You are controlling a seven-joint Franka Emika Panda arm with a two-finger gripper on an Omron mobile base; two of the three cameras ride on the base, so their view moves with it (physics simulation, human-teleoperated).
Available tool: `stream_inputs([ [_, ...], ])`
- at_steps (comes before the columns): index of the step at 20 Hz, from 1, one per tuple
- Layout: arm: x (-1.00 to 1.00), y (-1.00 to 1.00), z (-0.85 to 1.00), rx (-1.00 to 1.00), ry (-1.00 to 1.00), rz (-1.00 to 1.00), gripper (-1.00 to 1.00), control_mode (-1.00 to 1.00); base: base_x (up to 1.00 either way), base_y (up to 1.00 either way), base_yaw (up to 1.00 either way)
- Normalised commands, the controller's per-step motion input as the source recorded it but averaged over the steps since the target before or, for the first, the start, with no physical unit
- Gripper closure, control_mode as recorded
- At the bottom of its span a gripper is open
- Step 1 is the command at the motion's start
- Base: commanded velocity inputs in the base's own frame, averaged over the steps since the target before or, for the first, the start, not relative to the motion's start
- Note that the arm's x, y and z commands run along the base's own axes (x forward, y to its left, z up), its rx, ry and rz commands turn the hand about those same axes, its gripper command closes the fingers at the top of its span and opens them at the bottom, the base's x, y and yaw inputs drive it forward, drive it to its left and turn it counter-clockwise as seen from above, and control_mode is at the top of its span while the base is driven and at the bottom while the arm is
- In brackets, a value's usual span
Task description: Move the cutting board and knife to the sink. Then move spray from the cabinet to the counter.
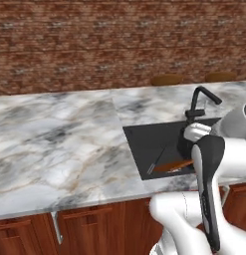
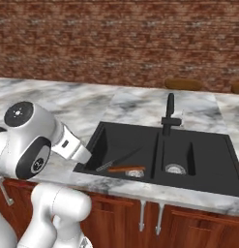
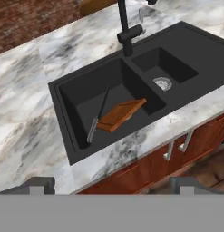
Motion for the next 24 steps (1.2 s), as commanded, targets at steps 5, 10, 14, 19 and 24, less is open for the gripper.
stream_inputs([
  [5, 0.0, 0.0, 0.0, 0.0, 0.0, 0.0, -1.0, 1.0, -0.99, -0.1, -0.51],
  [10, 0.0, 0.0, 0.0, 0.0, 0.0, 0.0, -1.0, 1.0, -0.86, 0.0, -0.62],
  [14, 0.0, 0.0, 0.0, 0.0, 0.0, 0.0, -1.0, 1.0, -0.47, -0.08, -0.7],
  [19, 0.0, 0.0, 0.0, 0.0, 0.0, 0.0, -1.0, 1.0, -0.23, -0.29, -0.76],
  [24, 0.0, 0.0, 0.0, 0.0, 0.0, 0.0, -1.0, 1.0, -0.02, -0.19, -0.68],
])
